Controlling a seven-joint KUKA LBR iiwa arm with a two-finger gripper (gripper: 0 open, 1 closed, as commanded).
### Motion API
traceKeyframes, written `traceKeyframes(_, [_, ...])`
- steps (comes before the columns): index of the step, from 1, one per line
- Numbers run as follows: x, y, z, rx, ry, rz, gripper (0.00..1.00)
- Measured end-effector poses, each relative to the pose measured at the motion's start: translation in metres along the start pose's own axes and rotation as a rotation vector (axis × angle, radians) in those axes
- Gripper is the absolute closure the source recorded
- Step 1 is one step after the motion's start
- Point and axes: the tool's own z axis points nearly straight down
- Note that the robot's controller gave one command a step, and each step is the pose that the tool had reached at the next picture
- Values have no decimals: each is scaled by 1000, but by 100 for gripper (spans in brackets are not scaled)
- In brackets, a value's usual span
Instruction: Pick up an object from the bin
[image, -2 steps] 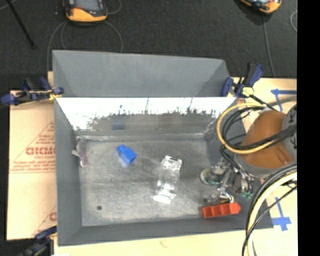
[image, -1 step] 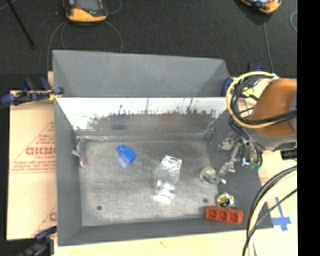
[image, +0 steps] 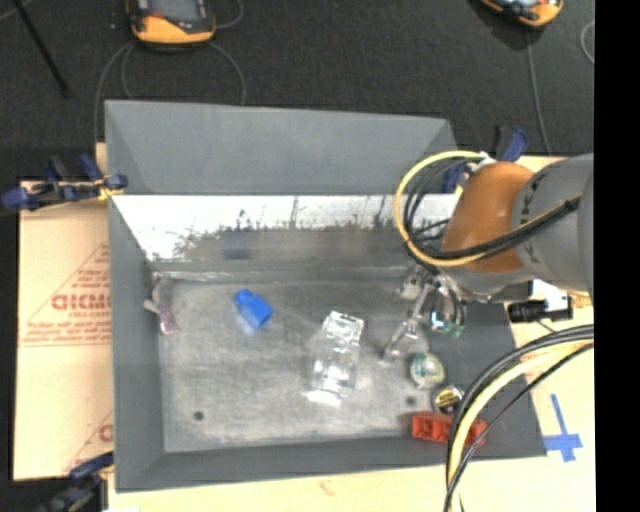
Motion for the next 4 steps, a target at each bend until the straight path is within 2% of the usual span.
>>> traceKeyframes(1, [114, 8, 0, 3, -11, -96, 0])
traceKeyframes(2, [68, 67, -13, 2, 2, 107, 0])
traceKeyframes(3, [69, 65, -13, 6, 3, 104, 100])
traceKeyframes(4, [78, 82, -133, 3, -3, -229, 100])
